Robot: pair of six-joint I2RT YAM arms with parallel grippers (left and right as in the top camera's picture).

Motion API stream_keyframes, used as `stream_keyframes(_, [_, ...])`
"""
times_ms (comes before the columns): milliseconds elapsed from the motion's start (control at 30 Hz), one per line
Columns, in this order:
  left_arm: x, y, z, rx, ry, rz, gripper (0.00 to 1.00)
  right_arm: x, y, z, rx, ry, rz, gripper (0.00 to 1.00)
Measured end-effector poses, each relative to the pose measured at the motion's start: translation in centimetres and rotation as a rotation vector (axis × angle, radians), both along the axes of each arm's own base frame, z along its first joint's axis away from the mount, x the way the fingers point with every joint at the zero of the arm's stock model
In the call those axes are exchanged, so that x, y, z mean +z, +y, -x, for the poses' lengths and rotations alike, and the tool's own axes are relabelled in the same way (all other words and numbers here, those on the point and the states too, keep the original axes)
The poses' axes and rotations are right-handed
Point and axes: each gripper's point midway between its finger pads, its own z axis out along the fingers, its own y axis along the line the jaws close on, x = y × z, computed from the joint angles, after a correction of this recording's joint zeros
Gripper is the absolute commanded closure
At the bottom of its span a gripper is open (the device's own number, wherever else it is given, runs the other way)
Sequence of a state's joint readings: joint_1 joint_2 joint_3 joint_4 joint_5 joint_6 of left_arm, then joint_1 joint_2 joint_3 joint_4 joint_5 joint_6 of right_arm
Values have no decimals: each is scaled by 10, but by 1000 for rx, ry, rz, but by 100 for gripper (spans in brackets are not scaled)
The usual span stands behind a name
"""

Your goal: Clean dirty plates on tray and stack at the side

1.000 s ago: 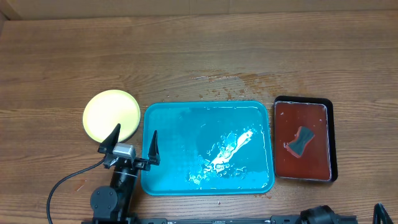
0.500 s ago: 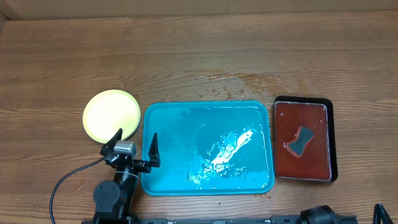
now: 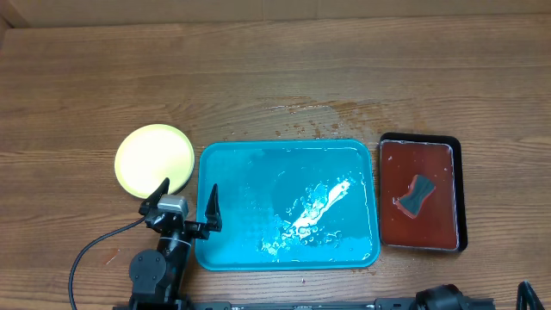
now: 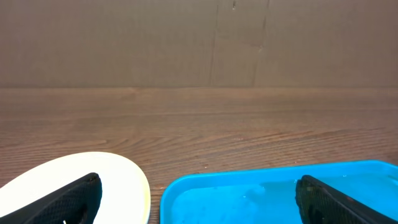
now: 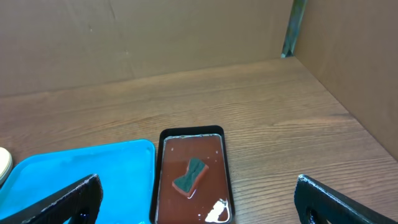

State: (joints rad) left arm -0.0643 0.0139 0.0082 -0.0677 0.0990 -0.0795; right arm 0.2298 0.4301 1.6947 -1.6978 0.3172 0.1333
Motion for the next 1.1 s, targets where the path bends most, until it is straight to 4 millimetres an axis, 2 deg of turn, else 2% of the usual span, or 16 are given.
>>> stream_keyframes(567, [0, 0, 0, 0, 0, 0, 0, 0, 0, 0, 1, 0, 0, 0])
stream_keyframes(667, [0, 0, 0, 0, 0, 0, 0, 3, 5, -1, 26, -12, -14, 0])
stream_keyframes(867, [0, 1, 0, 3, 0, 0, 0, 43, 29, -12, 122, -179, -84, 0])
stream_keyframes(1100, [0, 1, 0, 3, 0, 0, 0, 81, 50, -13, 128, -335, -110, 0])
